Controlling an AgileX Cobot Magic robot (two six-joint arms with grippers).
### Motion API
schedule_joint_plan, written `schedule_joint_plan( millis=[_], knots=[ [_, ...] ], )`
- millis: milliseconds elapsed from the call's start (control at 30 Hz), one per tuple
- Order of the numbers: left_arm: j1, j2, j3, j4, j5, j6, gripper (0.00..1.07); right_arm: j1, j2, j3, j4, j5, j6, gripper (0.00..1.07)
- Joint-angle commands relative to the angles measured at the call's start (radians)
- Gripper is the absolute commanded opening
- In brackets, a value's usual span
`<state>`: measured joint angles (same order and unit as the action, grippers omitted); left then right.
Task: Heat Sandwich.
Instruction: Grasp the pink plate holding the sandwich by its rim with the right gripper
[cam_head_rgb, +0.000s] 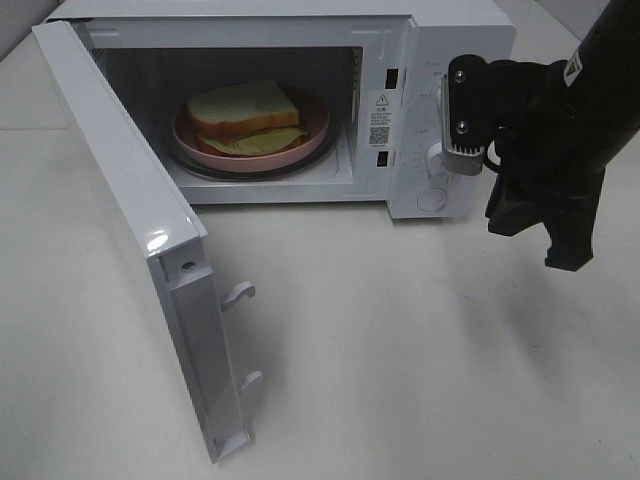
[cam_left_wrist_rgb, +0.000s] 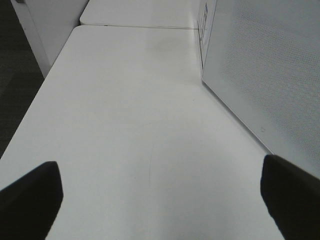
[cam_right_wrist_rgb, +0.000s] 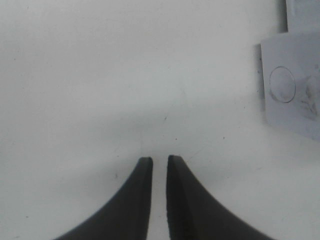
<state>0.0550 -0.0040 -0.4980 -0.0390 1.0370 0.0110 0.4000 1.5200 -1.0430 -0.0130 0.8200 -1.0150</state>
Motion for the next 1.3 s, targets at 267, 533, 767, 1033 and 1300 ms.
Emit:
schedule_joint_plan(
  millis=[267,533,767,1033,1300],
  knots=[
    [0.002,-0.025,0.003,-0.004,-0.001,0.002,1.01,-0.005,-0.01,-0.005,-0.005,-0.026,-0.173,0.63],
    [0.002,-0.025,0.003,-0.004,-0.001,0.002,1.01,-0.002,-0.01,-0.005,-0.005,-0.033,-0.076,0.98],
    [0.002,-0.025,0.003,-0.004,-0.001,0.002,1.01,0.002,-0.01,-0.005,-0.031,-0.061,-0.08,0.96],
    [0.002,-0.025,0.003,-0.004,-0.001,0.002,1.01,0.09,0.066,-0.075,-0.088,-0.067,-0.068,0.93],
    [0.002,-0.025,0.003,-0.004,-0.001,0.002,1.01,0.139,0.158,-0.195,-0.088,-0.064,-0.068,0.92]
  ],
)
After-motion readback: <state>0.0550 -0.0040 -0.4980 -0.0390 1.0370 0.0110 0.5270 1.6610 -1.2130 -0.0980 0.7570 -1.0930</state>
